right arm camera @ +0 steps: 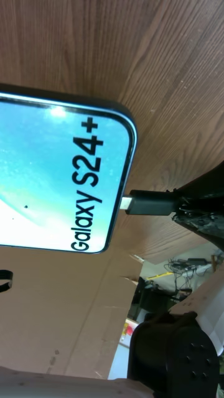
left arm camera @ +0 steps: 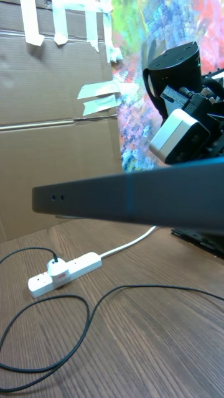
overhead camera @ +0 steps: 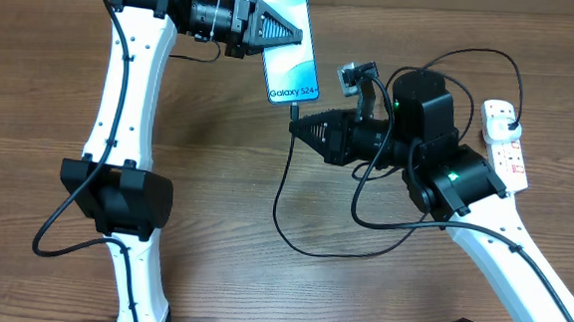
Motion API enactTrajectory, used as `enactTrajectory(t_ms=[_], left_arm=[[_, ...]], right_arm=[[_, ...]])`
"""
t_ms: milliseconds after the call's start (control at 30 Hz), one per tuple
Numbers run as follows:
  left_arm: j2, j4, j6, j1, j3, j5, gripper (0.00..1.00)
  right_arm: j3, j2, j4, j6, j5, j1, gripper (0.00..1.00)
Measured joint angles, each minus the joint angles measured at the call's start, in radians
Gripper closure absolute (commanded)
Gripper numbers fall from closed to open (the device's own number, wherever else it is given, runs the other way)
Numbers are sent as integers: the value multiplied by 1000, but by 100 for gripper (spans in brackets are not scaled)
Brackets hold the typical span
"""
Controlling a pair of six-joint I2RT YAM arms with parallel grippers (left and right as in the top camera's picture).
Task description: Plug charger to phone and switch on socket
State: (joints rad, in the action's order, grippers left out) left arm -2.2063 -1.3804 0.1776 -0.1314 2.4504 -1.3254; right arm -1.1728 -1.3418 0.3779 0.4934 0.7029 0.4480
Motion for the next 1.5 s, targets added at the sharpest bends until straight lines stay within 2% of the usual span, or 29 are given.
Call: enactTrajectory(t_ms=[233,800,1433,1500], left_arm=[[0,-31,-7,2,0,2,96],[0,-189,-207,8,4,21,96],[0,-222,-260,8,6,23,96],[0,-224,-260,8,6,25,96]], right_arm=[[3,0,-12,2,4,5,96],[18,0,-8,5,35,19,96],[21,-4,-2,5,49,19,96],[21,-4,1,5,48,19,93]])
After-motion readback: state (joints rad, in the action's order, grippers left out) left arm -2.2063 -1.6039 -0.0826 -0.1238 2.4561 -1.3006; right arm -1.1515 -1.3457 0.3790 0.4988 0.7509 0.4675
